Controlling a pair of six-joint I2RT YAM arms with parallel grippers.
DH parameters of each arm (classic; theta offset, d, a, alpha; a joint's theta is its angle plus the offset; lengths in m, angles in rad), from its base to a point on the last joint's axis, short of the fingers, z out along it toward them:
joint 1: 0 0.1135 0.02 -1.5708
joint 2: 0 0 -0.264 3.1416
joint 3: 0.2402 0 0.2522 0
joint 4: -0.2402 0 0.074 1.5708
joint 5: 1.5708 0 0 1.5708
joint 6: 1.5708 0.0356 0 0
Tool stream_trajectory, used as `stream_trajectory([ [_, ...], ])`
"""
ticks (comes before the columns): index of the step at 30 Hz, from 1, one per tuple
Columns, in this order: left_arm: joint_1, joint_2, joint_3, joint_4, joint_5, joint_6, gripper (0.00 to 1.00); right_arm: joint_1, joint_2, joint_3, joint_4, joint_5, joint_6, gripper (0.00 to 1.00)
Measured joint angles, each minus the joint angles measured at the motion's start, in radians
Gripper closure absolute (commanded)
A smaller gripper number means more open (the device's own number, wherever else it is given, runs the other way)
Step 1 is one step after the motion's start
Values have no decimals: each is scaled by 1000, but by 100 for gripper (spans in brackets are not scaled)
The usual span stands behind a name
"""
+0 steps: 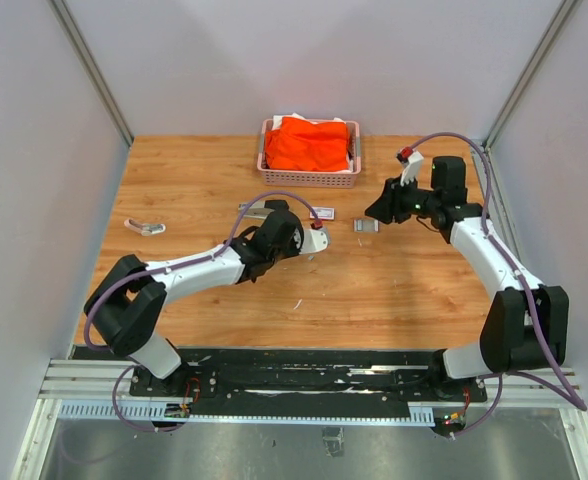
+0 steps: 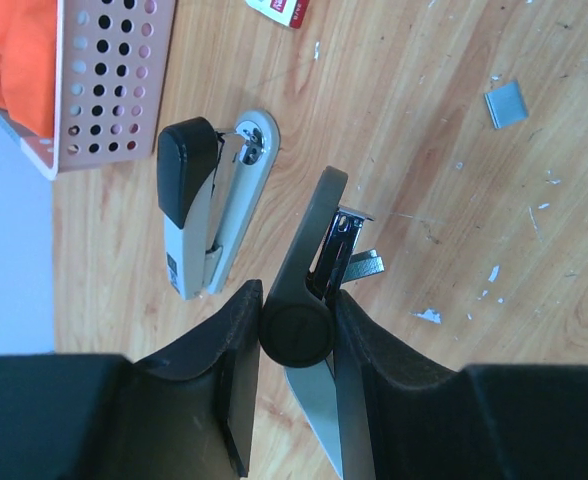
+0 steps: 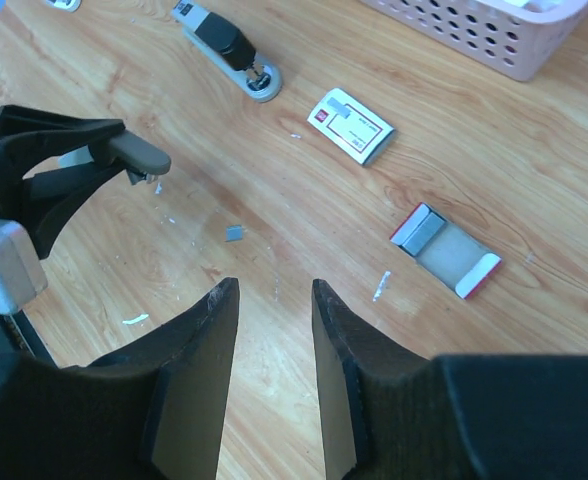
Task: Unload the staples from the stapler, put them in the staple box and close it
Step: Unload the staple at the center of the board.
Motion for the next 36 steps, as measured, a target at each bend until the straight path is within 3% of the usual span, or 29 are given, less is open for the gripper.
stream_trajectory([
  [13, -64, 31, -8, 56, -93, 11, 90, -43, 0, 0, 2, -5, 46, 63],
  [23, -113, 185, -16, 124, -212, -8, 92, -48, 0, 0, 2, -6, 51, 63],
  [36, -131, 245, -16, 158, -266, -11, 93, -56, 0, 0, 3, -29, 65, 63],
])
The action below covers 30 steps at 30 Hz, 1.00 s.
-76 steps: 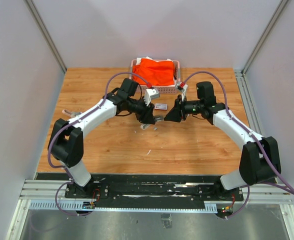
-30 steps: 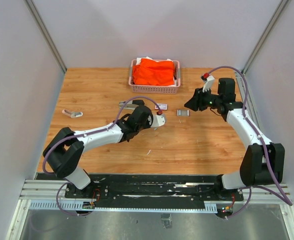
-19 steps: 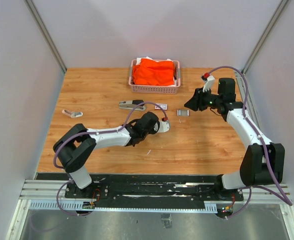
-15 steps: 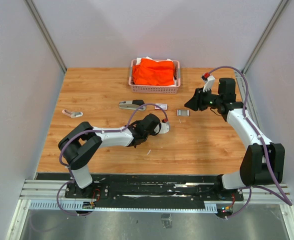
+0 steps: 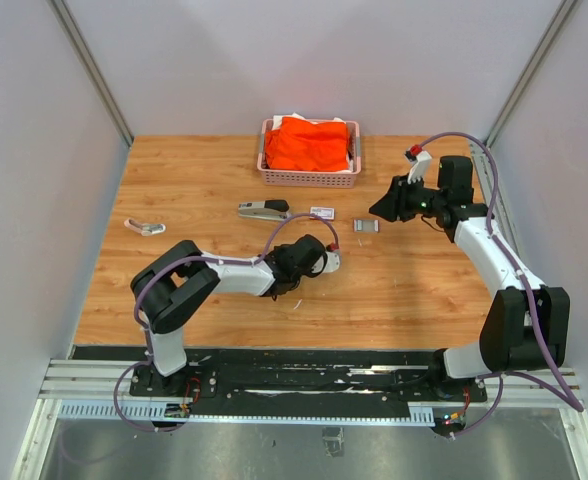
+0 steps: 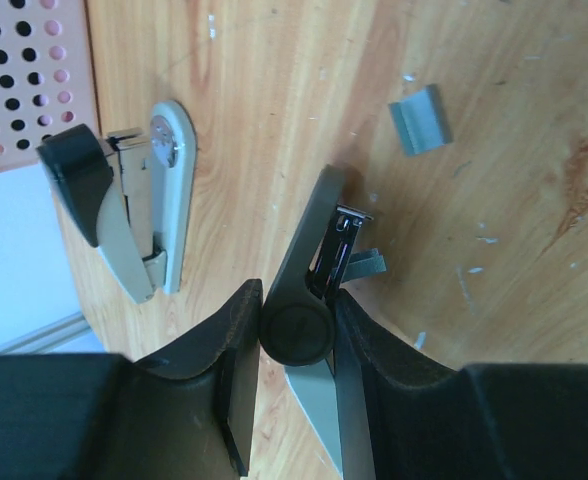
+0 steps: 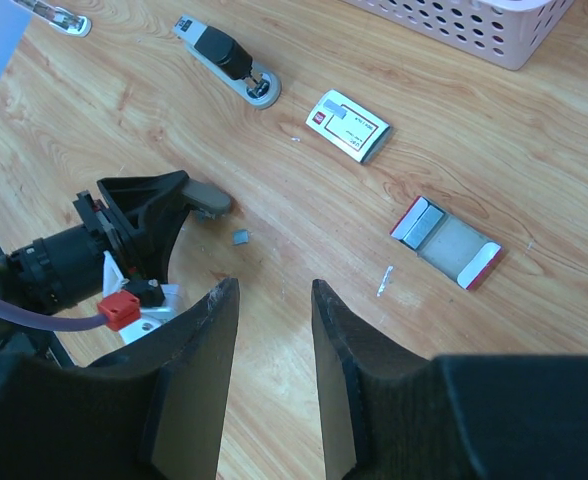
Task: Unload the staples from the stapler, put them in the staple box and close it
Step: Unload the staple at the center of the board.
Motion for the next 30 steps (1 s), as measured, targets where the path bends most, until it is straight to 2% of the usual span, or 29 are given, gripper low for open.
stream_trajectory([
  [11, -10, 18, 3, -13, -22, -10, 93, -10, -3, -6, 15, -4, 7, 63],
  [19, 24, -55, 29, -64, 19, -89, 99, -11, -5, -15, 25, -5, 14, 63],
  [24, 60, -91, 35, -76, 45, -134, 100, -11, -6, -19, 34, -18, 19, 64],
  [26, 77, -102, 45, -117, 106, -168, 100, -12, -6, -31, 61, -51, 22, 61],
  [30, 147, -121, 115, -234, 314, -263, 100, -12, -14, -102, 172, -126, -4, 40],
])
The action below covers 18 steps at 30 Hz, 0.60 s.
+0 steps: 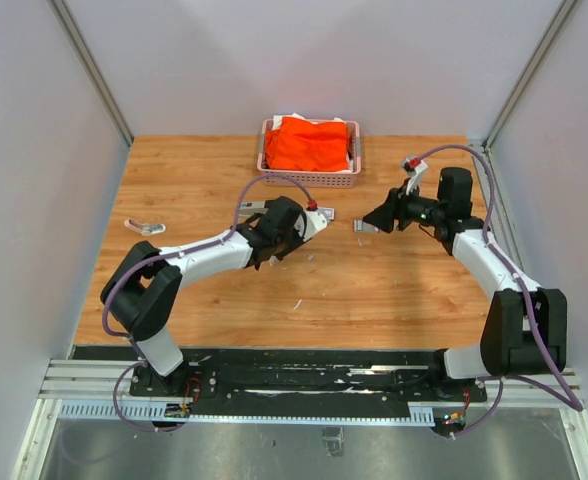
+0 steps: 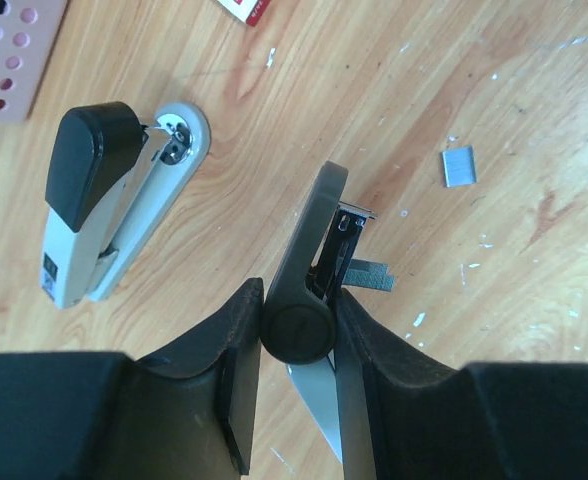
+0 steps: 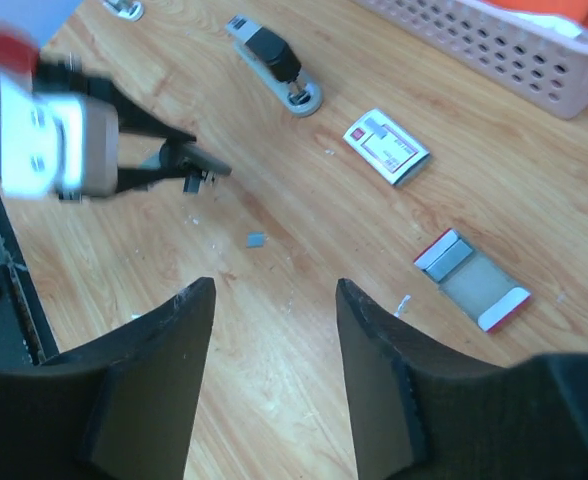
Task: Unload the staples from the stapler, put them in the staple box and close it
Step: Unload the staple at the center of the board.
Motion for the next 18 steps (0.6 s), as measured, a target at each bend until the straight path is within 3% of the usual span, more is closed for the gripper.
stream_trajectory([
  [2, 39, -12, 32, -41, 96, -37, 100, 6, -18, -67, 64, -27, -64, 35],
  [8, 80, -22, 92, -135, 272, -106, 100, 74, -67, -205, 212, -48, -233, 34],
  [16, 100, -22, 94, -183, 350, -137, 100, 193, -39, -233, 302, -41, -346, 34],
  [18, 101, -22, 95, -185, 298, -137, 100, 218, -28, -233, 302, -31, -365, 34],
])
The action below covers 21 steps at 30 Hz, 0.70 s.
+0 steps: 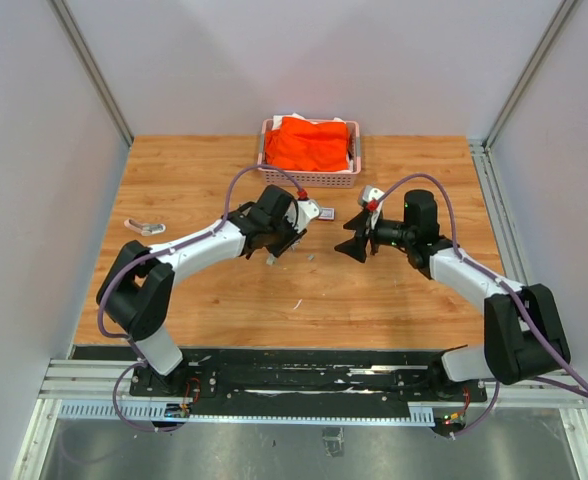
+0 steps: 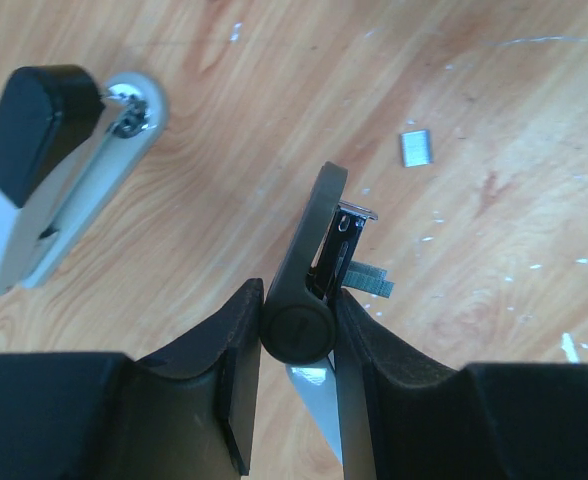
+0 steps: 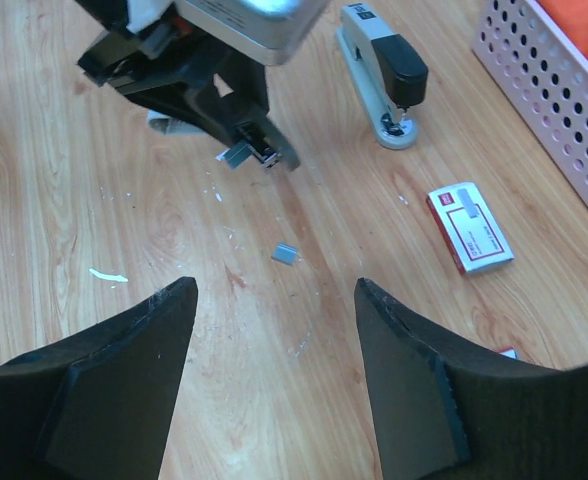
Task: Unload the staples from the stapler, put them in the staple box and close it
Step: Unload the staple at the center of the board.
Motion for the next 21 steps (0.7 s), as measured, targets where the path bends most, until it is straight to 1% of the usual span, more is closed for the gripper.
stream_trajectory([
  [2, -6, 0, -2, 8, -68, 8, 100, 16, 4, 0, -2, 4, -10, 36],
  [4, -12, -11, -23, 40, -87, 2, 100, 26, 4, 0, 0, 5, -18, 39],
  [6, -11, -32, -47, 50, -70, -18, 100, 33, 5, -2, 10, 6, -23, 41],
  [8, -6, -46, -50, 53, -35, -48, 100, 51, 13, -7, 30, 5, -26, 47],
  [11, 3, -55, -39, 59, 29, -96, 100, 80, 36, -12, 53, 4, -27, 50],
  [16, 9, -46, 19, 39, 122, -169, 100, 138, 61, -14, 83, 47, -27, 45],
  [19, 8, -25, 65, 31, 123, -200, 100, 181, 59, -18, 100, 108, -50, 44],
  [21, 8, -20, 68, 27, 108, -214, 100, 216, 58, -19, 100, 172, -69, 37],
])
